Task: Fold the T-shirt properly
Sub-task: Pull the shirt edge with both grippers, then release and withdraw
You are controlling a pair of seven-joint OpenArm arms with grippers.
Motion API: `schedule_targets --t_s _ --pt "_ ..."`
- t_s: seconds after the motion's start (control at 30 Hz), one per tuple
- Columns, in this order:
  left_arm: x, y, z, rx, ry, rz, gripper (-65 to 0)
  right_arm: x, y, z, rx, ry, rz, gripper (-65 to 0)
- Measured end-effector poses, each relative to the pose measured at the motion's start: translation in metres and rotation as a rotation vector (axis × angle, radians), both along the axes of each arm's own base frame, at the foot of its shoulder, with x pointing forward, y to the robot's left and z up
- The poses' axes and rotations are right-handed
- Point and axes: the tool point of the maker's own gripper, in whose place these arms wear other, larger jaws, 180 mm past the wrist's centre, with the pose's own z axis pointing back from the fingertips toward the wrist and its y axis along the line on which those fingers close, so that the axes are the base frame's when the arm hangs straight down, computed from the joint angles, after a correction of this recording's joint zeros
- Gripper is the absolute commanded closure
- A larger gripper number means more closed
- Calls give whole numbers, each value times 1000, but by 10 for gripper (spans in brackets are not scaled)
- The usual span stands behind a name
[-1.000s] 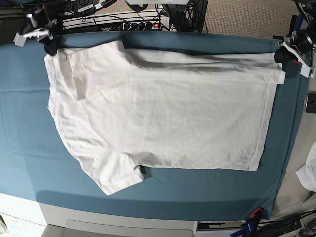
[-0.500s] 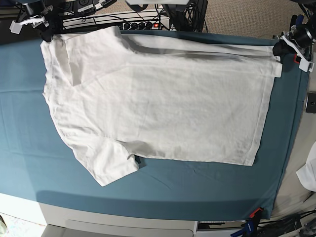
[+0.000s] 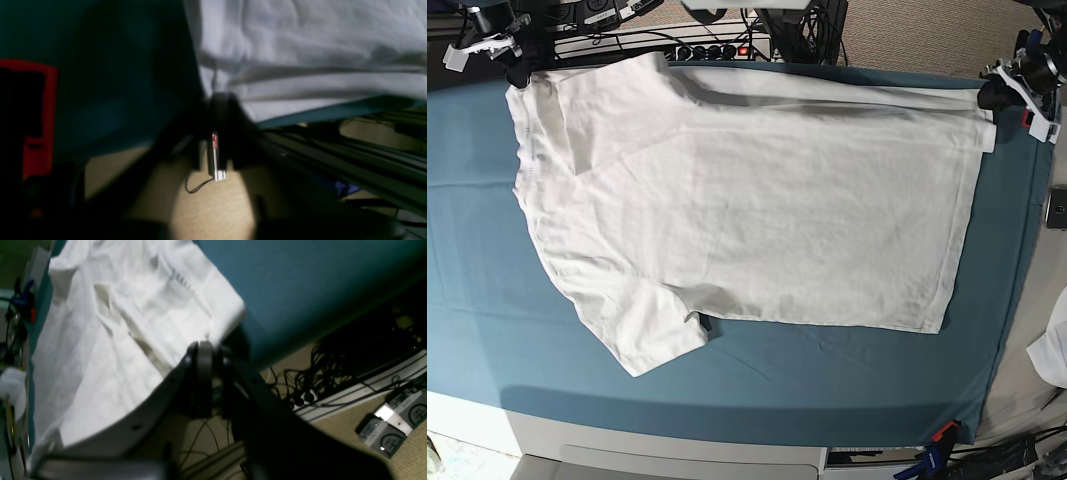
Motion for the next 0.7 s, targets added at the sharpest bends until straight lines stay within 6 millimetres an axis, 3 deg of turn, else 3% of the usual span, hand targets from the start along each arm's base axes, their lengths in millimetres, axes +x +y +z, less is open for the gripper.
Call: schedule_targets --t_s 0.07,0.1,0.4,0.53,0.7 --pt "1 0 1 0 -7 4 -221 0 -6 2 -8 -11 -30 -217" --pt "1 1 0 3 -7 5 -224 1 -8 4 -14 -18 -35 -228" --pt "1 7 -2 51 -6 -5 -224 11 -14 7 -49 -34 -36 -228" --pt "0 17 0 92 -3 5 -224 17 -41 23 -129 -41 -50 -228" --pt "-8 47 10 160 4 67 -224 21 -73 50 -220 -65 -73 -228"
